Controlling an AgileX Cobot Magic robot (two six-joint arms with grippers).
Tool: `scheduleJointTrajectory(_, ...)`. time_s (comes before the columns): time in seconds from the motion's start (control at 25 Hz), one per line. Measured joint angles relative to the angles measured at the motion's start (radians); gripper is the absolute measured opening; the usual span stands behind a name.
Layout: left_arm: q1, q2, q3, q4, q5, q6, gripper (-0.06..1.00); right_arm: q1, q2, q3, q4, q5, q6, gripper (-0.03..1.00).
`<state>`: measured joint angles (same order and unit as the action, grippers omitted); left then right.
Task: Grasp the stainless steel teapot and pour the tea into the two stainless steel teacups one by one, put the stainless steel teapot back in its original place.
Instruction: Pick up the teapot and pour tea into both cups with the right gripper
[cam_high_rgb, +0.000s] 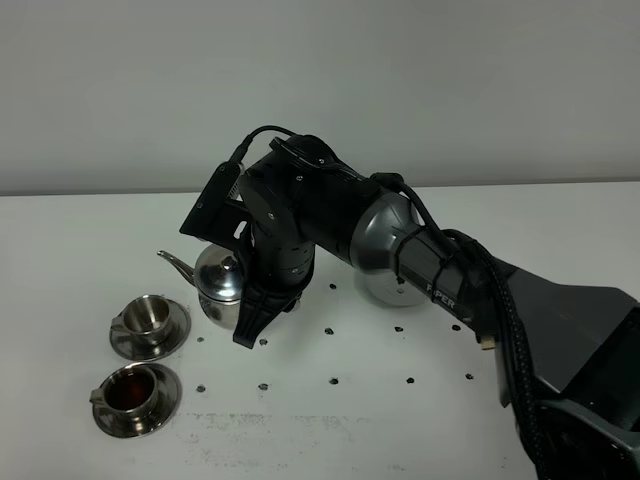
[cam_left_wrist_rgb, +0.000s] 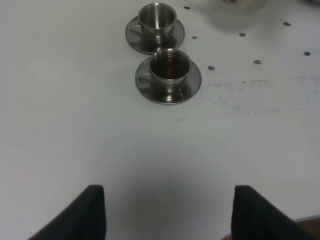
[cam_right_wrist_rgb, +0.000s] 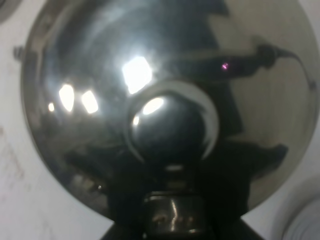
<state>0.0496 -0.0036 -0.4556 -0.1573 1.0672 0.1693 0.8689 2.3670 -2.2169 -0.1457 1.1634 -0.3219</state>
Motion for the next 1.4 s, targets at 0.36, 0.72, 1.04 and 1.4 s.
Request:
scheduleJointTrajectory(0.36, 0.0, 0.0, 0.0, 0.0, 0.0, 0.0, 0.54, 0.0, 0.052, -0.062, -0.033, -0.001, -0.045, 0.17)
scheduleJointTrajectory(0.72, 0.0, 0.0, 0.0, 0.0, 0.0, 0.0, 0.54, 0.0, 0.052, -0.062, -0.092, -0.065, -0.044, 0.17)
scheduleJointTrajectory(1.04, 0.0, 0.0, 0.0, 0.0, 0.0, 0.0, 0.54, 0.012, 0.082, -0.062, -0.145, -0.099, -0.045, 0.17)
scheduleJointTrajectory(1.4, 0.0, 0.0, 0.0, 0.0, 0.0, 0.0, 0.54, 0.022, 0.109, -0.062, -0.171, -0.111, -0.048, 0.17)
